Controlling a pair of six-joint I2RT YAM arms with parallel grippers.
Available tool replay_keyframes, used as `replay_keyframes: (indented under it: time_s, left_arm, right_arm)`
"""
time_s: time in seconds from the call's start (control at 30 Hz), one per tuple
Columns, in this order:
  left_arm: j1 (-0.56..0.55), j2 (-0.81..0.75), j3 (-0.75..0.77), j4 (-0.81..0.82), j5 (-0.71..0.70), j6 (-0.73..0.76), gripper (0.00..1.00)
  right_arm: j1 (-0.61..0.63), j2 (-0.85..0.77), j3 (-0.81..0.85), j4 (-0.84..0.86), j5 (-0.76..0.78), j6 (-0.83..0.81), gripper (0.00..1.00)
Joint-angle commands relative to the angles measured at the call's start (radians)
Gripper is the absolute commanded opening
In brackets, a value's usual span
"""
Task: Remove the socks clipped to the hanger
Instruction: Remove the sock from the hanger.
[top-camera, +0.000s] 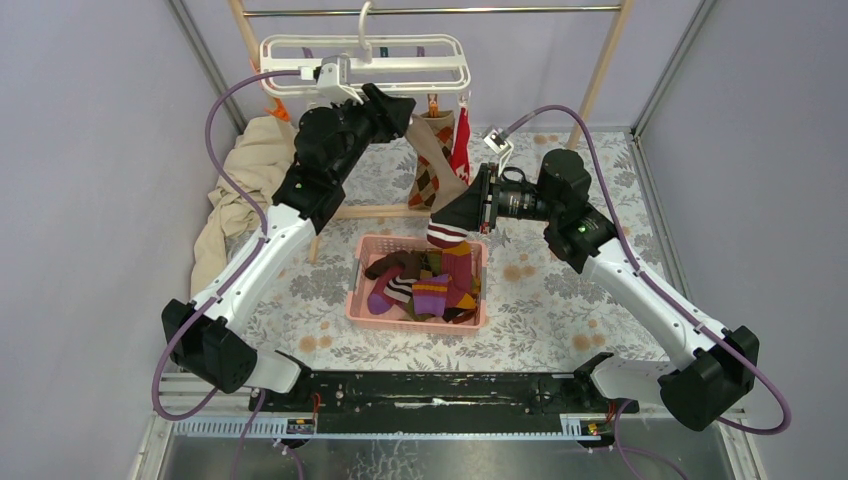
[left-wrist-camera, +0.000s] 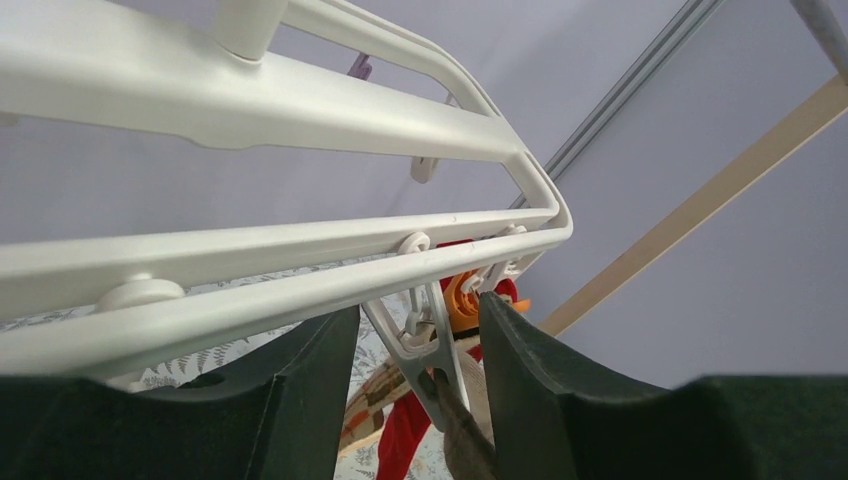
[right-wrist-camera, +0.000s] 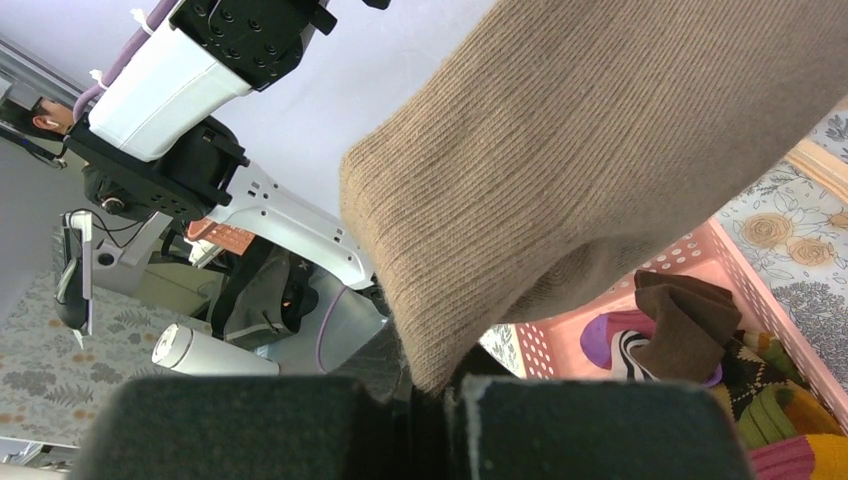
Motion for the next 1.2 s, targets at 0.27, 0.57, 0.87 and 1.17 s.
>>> replay_keyframes:
  time_s: [0.27, 0.57, 0.87, 1.17]
  left_arm:
    - [0.033, 0.002, -0.008, 0.084, -0.029, -0.015, 0.48]
    - [0.035, 0.006, -0.009, 0.082, -0.022, -0.020, 0.22]
    - [0.038, -0.002, -0.015, 0.076, -0.031, -0.015, 0.20]
    - [0.053, -0.007, -0.029, 0.076, -0.014, -0.031, 0.38]
  right_arm:
    - [-0.005, -0.029, -0.014, 0.079, -0.036, 0.016, 0.00]
    - [-0.005, -0.018, -0.029, 0.092, -0.045, 0.022, 0.00]
    - [-0.005, -0.009, -0.061, 0.089, -0.091, 0.025, 0.00]
    - [-0.005, -0.048, -0.083, 0.014, -0.088, -0.032, 0.00]
